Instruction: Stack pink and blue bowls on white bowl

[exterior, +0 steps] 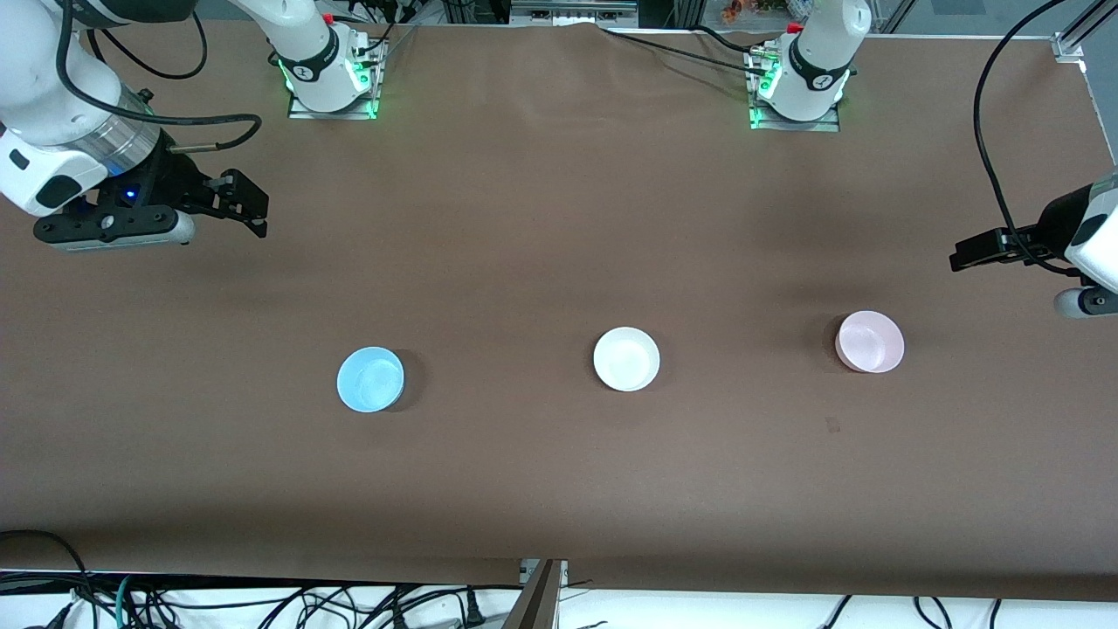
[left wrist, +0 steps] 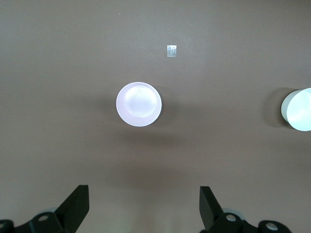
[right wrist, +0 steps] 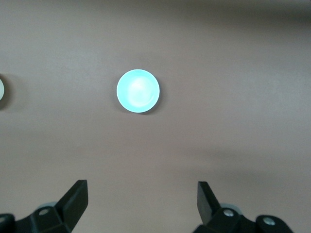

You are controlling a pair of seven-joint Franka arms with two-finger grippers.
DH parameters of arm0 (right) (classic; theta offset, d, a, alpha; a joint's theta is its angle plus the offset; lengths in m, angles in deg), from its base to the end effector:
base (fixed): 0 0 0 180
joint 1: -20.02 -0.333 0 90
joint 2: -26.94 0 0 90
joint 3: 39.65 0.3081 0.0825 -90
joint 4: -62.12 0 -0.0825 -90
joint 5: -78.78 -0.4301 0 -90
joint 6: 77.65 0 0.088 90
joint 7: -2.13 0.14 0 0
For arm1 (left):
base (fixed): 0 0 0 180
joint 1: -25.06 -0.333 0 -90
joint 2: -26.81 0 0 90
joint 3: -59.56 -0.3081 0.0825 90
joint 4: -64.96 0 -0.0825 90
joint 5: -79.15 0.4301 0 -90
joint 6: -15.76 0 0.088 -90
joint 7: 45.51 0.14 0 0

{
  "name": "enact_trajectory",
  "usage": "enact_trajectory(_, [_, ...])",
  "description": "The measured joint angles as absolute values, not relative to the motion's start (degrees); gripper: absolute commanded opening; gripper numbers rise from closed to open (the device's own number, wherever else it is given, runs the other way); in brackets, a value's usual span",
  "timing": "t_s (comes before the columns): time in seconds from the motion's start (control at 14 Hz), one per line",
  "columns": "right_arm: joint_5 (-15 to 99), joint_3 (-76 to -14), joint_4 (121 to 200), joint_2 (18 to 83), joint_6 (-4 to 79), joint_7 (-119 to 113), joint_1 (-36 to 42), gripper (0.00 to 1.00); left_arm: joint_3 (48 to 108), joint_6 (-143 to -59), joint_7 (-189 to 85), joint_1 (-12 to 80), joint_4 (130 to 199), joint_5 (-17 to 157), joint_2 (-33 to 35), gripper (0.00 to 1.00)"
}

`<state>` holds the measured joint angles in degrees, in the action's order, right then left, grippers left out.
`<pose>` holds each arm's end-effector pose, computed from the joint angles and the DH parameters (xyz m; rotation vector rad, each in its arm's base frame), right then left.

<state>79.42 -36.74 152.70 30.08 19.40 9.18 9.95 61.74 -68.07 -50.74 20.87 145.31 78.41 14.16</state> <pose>0.6141 0.1394 0.5559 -3.1341 -0.1637 -0.0922 0.6459 0.0229 0.5233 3.1085 0.1965 -0.2504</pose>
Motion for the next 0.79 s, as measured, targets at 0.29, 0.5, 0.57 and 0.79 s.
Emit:
enact_trajectory(0.29, [79.6,-36.9,152.7,30.1,21.3,9.2,10.0,0.99,61.8,-68.1,-50.7,21.0,145.3,78.4,14.0,1.0])
enact_trajectory(0.5, [79.7,-37.0,152.7,30.2,21.6,9.2,10.2,0.99,61.7,-68.1,-50.7,20.9,145.3,78.4,13.8,1.0])
enact_trajectory(0.57, [79.7,-37.1,152.7,30.3,21.7,9.2,10.2,0.99,61.7,-68.1,-50.7,20.8,145.3,78.4,13.6,1.0])
enact_trajectory(0.79, [79.7,-37.3,152.7,30.5,21.9,9.2,10.3,0.99,61.1,-68.1,-50.7,19.9,145.2,78.4,12.7,1.0])
